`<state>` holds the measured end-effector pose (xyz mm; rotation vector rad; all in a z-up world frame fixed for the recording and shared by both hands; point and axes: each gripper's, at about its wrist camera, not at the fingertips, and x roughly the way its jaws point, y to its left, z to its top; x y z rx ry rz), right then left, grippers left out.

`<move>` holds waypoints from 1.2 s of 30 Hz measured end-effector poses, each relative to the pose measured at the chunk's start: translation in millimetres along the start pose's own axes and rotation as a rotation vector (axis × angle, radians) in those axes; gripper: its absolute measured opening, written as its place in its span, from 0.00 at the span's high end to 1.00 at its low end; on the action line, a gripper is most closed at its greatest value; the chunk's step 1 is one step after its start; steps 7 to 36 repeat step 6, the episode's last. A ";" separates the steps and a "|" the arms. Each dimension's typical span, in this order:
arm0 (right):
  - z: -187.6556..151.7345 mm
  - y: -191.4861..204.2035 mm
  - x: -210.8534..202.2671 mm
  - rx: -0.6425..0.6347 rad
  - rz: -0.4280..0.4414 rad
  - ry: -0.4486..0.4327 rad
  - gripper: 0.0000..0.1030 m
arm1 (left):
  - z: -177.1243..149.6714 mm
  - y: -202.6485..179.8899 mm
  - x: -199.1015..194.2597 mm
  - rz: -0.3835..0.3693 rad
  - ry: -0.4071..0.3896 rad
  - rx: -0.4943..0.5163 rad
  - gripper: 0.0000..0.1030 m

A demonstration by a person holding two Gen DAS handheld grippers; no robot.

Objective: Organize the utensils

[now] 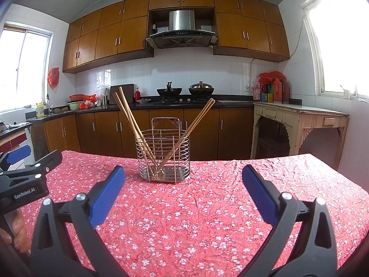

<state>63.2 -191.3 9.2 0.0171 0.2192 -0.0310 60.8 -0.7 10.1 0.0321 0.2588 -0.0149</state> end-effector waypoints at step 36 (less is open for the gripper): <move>0.5 -0.1 0.2 0.000 -0.001 -0.001 0.04 | 0.0 0.8 0.3 -0.008 0.003 -0.004 0.02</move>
